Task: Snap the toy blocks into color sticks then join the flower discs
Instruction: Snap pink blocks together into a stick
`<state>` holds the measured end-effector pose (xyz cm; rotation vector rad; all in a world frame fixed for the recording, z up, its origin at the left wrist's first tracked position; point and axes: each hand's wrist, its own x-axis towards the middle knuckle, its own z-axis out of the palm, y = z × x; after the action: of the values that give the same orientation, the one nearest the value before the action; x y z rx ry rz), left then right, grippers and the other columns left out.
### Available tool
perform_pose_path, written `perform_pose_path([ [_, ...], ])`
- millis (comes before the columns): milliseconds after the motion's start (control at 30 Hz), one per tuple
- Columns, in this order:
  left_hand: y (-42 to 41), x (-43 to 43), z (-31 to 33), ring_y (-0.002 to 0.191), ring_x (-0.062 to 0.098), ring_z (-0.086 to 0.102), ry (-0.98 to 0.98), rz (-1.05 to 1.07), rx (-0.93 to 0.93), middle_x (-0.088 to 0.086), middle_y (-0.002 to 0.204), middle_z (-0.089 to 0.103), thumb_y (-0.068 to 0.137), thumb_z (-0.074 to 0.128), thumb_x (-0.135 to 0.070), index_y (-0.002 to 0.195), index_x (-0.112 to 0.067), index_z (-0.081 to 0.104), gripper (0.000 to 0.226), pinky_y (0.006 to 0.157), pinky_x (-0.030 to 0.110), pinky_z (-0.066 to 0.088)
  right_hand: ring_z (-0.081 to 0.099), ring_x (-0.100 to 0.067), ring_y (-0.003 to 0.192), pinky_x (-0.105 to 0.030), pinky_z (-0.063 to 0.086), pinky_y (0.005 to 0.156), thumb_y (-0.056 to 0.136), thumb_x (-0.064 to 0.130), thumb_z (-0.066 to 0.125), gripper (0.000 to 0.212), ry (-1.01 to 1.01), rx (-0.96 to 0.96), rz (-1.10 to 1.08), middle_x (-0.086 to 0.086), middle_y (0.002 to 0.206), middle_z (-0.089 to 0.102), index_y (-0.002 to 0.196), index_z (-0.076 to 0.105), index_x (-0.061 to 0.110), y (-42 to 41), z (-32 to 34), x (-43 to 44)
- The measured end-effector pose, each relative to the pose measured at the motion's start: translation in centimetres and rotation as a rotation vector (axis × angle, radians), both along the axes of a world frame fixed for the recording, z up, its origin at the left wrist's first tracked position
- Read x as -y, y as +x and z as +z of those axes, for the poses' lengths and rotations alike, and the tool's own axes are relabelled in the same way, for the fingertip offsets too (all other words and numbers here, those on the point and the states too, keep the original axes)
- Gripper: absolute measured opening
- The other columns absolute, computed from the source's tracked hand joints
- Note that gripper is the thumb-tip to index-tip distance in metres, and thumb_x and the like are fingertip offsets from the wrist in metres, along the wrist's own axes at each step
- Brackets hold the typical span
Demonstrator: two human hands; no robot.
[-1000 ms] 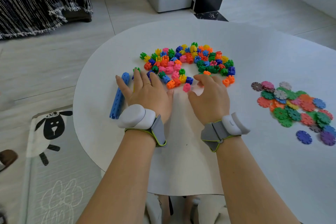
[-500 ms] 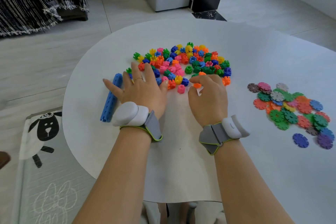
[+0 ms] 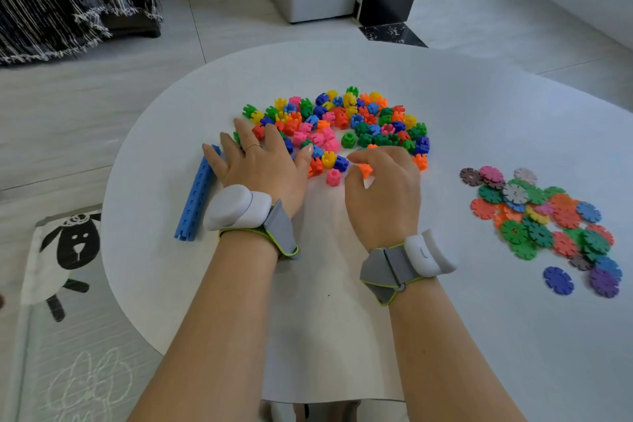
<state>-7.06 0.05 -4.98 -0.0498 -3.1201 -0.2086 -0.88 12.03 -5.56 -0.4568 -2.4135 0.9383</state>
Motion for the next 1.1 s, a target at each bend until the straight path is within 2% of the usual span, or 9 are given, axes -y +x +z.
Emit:
perform_pose_path([
  [100,-0.5,-0.4,0.1,0.140,0.043,0.011,-0.039,-0.032,0.046,0.022,0.155,0.007,0.087,0.014,-0.070,0.145,-0.017,0.019,0.079,0.111,0.059,-0.004,0.041,-0.032,0.122,-0.033,0.031,0.099,0.080,0.031,0.056,0.029,0.100,-0.020,-0.100,-0.005,0.125,0.054,0.104,0.070,0.023,-0.8,0.6,-0.1],
  [200,-0.8,-1.1,0.0,0.141,0.041,0.006,-0.009,-0.084,0.061,0.019,0.156,0.005,0.087,0.016,-0.070,0.148,-0.017,0.012,0.081,0.114,0.053,0.000,0.011,-0.028,0.144,-0.042,0.011,0.115,0.084,0.053,0.057,0.048,0.167,0.238,-0.059,-0.003,0.153,0.027,0.129,0.053,0.035,-2.4,0.8,-1.5],
  [300,-0.7,-2.2,-0.6,0.142,0.039,-0.002,0.099,-0.114,0.044,0.011,0.158,-0.002,0.091,0.025,-0.063,0.149,-0.020,0.009,0.075,0.115,0.048,0.010,-0.004,-0.029,0.146,-0.046,0.000,0.118,0.084,0.069,0.044,0.064,0.247,0.376,0.002,-0.002,0.159,0.010,0.140,0.035,0.041,-3.9,0.5,-3.1],
  [433,-1.1,-3.2,-0.8,0.144,0.033,-0.008,0.124,-0.115,-0.053,0.002,0.158,-0.005,0.088,0.021,-0.068,0.148,-0.028,0.017,0.072,0.115,0.050,0.007,0.004,-0.030,0.146,-0.050,0.005,0.117,0.082,0.079,0.027,0.069,0.301,0.460,0.003,0.001,0.159,0.014,0.141,0.031,0.043,-5.6,1.2,-5.0],
  [533,-2.9,-2.6,0.4,0.143,0.033,-0.007,0.182,-0.060,-0.105,0.001,0.158,-0.001,0.087,0.018,-0.070,0.144,-0.034,0.026,0.067,0.114,0.054,0.005,0.011,-0.028,0.145,-0.052,0.010,0.116,0.083,0.077,0.025,0.065,0.340,0.471,-0.025,0.004,0.157,0.020,0.139,0.033,0.046,-6.9,2.1,-6.6],
  [700,-6.6,-2.9,0.8,0.143,0.037,-0.007,0.157,-0.091,0.084,-0.002,0.158,-0.002,0.080,0.014,-0.080,0.143,-0.041,0.022,0.074,0.111,0.061,0.003,0.007,-0.031,0.146,-0.061,0.012,0.111,0.081,0.079,0.020,0.066,0.386,0.633,0.082,0.010,0.159,0.011,0.141,0.018,0.053,-9.4,1.9,-7.3],
  [833,-7.2,-4.3,0.2,0.144,0.032,-0.005,0.116,-0.192,0.119,-0.008,0.158,-0.001,0.080,0.010,-0.080,0.144,-0.048,0.013,0.071,0.110,0.060,0.003,0.014,-0.029,0.144,-0.063,0.017,0.107,0.084,0.067,0.016,0.055,0.467,0.633,0.118,0.014,0.158,0.011,0.138,0.015,0.057,-10.0,0.8,-6.9],
  [933,-7.3,-5.2,0.3,0.144,0.030,-0.003,0.104,-0.249,0.136,-0.011,0.158,-0.001,0.084,0.006,-0.076,0.144,-0.049,0.012,0.066,0.111,0.058,0.004,0.015,-0.028,0.143,-0.063,0.018,0.106,0.087,0.059,0.017,0.052,0.498,0.635,0.137,0.015,0.158,0.008,0.139,0.015,0.056,-10.3,0.5,-6.7],
  [1100,-6.6,-5.7,0.2,0.143,0.029,0.005,0.103,-0.271,0.101,-0.008,0.157,0.007,0.087,0.004,-0.070,0.145,-0.042,0.015,0.065,0.111,0.056,0.010,0.019,-0.027,0.141,-0.054,0.019,0.103,0.091,0.058,0.018,0.049,0.514,0.597,0.108,0.015,0.156,0.014,0.139,0.019,0.052,-9.8,0.0,-6.0],
])
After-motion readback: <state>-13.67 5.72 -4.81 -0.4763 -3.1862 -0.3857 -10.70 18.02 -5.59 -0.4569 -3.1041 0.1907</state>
